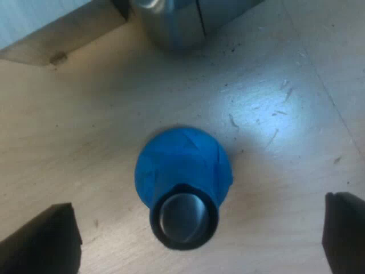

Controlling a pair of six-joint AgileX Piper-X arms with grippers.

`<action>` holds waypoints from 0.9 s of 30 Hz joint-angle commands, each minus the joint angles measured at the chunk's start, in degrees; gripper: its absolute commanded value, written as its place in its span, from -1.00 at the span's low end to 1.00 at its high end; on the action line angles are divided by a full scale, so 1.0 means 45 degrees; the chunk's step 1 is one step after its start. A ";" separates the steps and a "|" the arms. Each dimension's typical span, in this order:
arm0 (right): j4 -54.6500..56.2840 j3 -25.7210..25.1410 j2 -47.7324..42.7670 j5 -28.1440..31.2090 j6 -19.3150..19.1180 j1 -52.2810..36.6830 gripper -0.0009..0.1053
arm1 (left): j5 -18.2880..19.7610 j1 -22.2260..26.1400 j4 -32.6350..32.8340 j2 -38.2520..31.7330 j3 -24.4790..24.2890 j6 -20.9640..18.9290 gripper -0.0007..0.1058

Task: Grind coffee beans and then tamp

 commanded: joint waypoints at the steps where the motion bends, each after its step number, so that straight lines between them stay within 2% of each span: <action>1: -0.0092 -0.0055 -0.0011 -0.0012 -0.0124 -0.0002 0.56 | -0.0014 -0.0007 -0.0253 0.0362 -0.0075 0.0052 0.53; 11: -0.0092 -0.0055 -0.0011 -0.0012 -0.0124 -0.0002 0.56 | 0.0106 -0.0007 -0.0268 0.1174 -0.0075 0.0052 0.51; 14: -0.0092 -0.0055 -0.0011 -0.0012 -0.0124 -0.0002 0.56 | 0.0106 -0.0007 -0.0268 0.1241 -0.0075 0.0052 0.42; 19: -0.0092 -0.0055 -0.0011 -0.0012 -0.0124 -0.0002 0.56 | 0.0083 -0.0007 -0.0237 0.1238 -0.0075 -0.0005 -0.23; 20: -0.0092 -0.0055 -0.0011 -0.0012 -0.0124 -0.0002 0.56 | 0.0083 -0.0007 -0.0237 0.1238 -0.0075 -0.0005 -0.28; 22: -0.0092 -0.0055 -0.0011 0.0012 -0.0124 -0.0002 0.56 | 0.0083 -0.0007 -0.0116 0.1238 -0.0075 -0.0005 -0.60; 26: -0.0092 -0.0055 -0.0011 0.0188 -0.0124 -0.0002 0.56 | 0.0083 -0.0007 0.0196 0.1238 -0.0075 0.0124 -0.99; 27: -0.0092 -0.0055 -0.0011 0.0217 -0.0124 -0.0002 0.56 | 0.0083 -0.0007 0.0289 0.1238 -0.0075 0.0233 -0.98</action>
